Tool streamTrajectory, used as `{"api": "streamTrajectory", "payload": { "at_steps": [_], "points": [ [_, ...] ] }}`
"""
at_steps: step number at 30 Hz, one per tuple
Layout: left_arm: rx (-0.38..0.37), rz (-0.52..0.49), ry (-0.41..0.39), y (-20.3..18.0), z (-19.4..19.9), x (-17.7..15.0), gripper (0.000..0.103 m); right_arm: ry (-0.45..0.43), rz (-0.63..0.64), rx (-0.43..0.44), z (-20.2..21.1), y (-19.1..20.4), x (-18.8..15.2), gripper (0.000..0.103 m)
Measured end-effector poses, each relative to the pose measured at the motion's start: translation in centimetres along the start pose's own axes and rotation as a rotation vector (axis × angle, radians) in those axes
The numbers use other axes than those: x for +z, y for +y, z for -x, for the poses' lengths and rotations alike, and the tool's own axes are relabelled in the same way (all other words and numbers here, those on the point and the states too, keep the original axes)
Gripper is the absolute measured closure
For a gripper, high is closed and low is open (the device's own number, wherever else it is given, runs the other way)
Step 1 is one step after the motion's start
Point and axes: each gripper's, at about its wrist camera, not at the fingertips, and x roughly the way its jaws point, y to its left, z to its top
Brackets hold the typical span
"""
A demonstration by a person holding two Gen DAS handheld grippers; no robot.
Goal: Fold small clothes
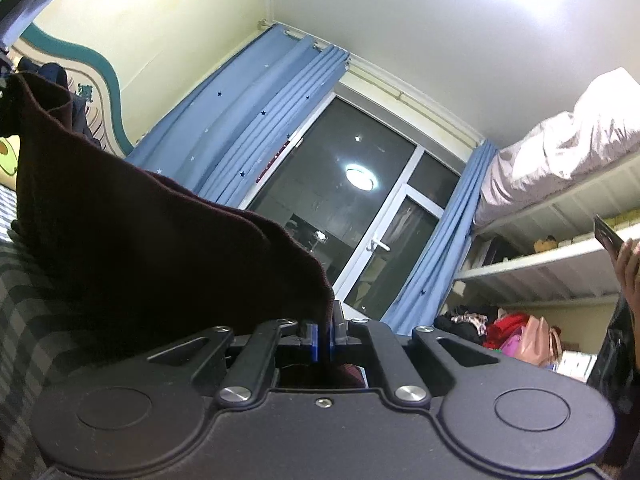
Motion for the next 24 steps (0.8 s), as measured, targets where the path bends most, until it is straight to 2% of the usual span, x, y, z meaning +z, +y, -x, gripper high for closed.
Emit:
{"api": "streamTrajectory", "payload": {
  "at_steps": [7, 14, 24],
  "points": [
    [-0.015, -0.001, 0.011, 1.5, -6.8, 2.4, 0.100, -0.022, 0.048, 0.021, -6.7, -0.7, 1.5, 0.100],
    [-0.028, 0.005, 0.109, 2.9, -17.0, 4.8, 0.100, 0.026, 0.071, 0.048, -16.4, -0.9, 2.8, 0.100],
    [-0.020, -0.040, 0.304, 1.7, -31.6, 2.2, 0.100, 0.191, 0.087, 0.147, -31.4, 1.7, 0.6, 0.100]
  ]
}}
